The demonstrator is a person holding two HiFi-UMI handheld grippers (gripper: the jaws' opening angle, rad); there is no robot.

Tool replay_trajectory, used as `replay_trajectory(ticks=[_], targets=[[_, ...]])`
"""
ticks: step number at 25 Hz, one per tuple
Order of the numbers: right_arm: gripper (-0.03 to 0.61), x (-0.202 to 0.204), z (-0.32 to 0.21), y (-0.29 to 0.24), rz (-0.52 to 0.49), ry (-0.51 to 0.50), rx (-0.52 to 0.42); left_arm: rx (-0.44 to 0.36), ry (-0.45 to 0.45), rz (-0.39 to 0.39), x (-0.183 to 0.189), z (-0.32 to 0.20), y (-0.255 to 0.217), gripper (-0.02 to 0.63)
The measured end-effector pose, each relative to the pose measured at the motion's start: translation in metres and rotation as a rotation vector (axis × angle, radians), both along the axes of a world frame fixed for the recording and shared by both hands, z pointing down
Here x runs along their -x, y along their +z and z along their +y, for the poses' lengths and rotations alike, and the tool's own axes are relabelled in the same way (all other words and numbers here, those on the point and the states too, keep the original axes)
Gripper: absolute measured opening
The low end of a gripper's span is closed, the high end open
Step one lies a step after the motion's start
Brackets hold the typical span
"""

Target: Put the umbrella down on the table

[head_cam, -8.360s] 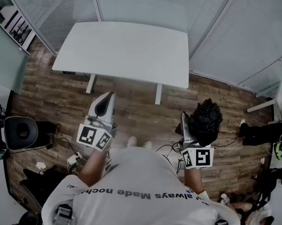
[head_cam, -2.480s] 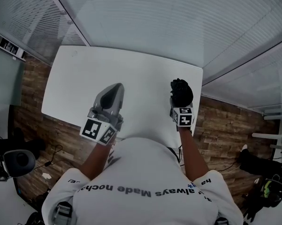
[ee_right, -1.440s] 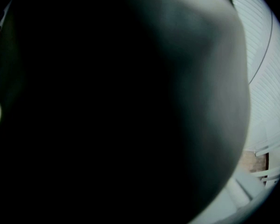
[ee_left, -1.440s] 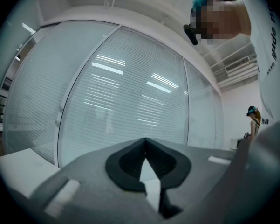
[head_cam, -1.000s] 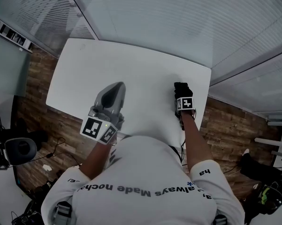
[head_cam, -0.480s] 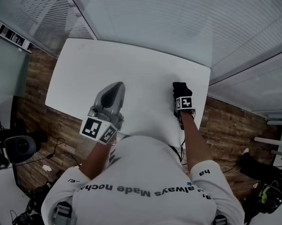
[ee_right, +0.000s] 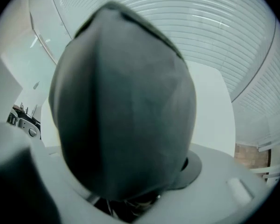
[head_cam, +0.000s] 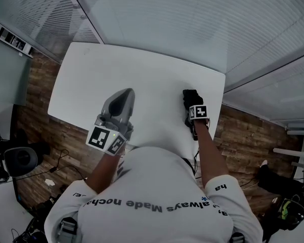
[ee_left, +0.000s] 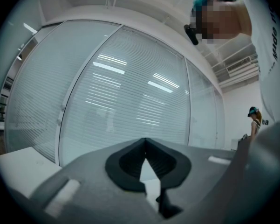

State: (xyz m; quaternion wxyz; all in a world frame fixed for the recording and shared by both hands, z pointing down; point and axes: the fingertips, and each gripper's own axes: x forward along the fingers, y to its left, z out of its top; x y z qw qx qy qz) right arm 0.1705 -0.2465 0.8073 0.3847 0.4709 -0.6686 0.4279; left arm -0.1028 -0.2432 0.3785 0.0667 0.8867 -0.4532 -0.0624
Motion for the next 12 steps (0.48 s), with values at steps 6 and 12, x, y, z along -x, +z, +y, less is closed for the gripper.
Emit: replay_trajectory(ticks=[6, 12], targets=[[0.282, -0.003, 0.002, -0.015, -0.022, 0.009, -0.056, -0.001, 0.008, 0.004, -0.006, -0.002, 0.002, 0.003], [0.265, -0.008, -0.001, -0.047, -0.042, 0.033, -0.158, 0.000, 0.019, 0.010, -0.011, -0.006, 0.002, 0.003]])
